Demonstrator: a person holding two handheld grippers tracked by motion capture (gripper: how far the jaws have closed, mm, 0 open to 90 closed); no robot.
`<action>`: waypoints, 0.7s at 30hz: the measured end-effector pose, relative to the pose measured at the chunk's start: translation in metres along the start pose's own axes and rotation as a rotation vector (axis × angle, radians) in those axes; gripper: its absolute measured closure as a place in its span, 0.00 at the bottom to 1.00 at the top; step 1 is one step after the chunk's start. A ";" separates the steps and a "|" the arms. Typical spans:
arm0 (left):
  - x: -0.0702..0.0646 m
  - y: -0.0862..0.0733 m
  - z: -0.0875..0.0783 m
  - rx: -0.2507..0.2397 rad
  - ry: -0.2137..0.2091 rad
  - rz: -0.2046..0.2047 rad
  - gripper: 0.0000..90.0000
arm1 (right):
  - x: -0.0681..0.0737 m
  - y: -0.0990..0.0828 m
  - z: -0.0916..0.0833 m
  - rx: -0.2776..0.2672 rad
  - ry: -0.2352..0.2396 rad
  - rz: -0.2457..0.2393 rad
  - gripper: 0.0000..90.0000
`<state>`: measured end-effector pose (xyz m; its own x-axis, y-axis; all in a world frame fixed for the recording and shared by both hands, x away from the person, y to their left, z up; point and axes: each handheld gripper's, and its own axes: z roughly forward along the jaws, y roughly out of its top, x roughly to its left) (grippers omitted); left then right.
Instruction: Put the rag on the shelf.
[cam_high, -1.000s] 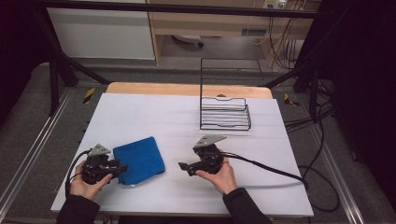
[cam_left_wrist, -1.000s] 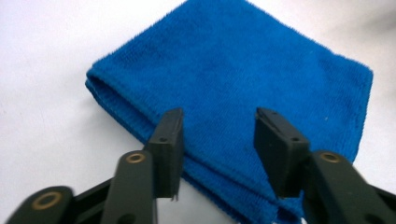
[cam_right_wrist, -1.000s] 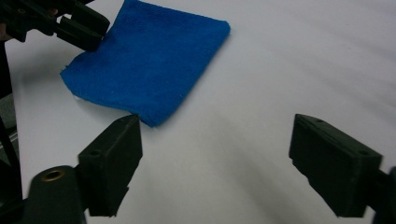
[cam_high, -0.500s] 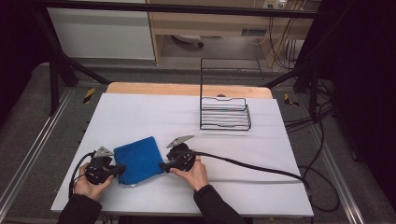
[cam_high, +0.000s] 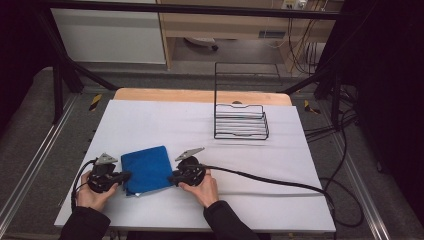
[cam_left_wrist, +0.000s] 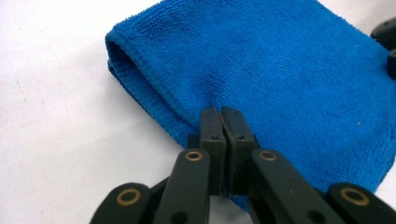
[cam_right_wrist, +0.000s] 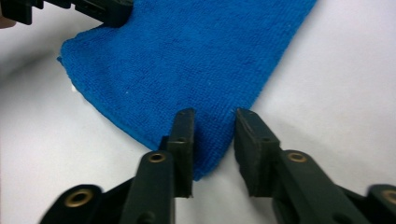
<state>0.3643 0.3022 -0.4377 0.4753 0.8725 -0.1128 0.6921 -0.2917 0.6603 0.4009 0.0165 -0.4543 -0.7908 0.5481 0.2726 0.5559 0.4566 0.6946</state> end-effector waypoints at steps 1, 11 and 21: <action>0.000 0.000 -0.001 -0.005 0.004 0.001 0.95 | 0.001 0.000 0.001 0.003 -0.005 -0.001 0.83; 0.001 -0.002 -0.011 -0.100 -0.013 -0.044 0.56 | 0.007 0.002 -0.010 -0.001 -0.013 0.058 0.98; -0.010 0.002 -0.009 -0.137 -0.064 -0.010 0.30 | 0.001 -0.022 -0.067 0.002 -0.095 0.106 0.98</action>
<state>0.3560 0.2970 -0.4289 0.5052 0.8472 -0.1645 0.6185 -0.2225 0.7536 0.3705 -0.0397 -0.4243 -0.7000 0.6568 0.2802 0.6354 0.3939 0.6642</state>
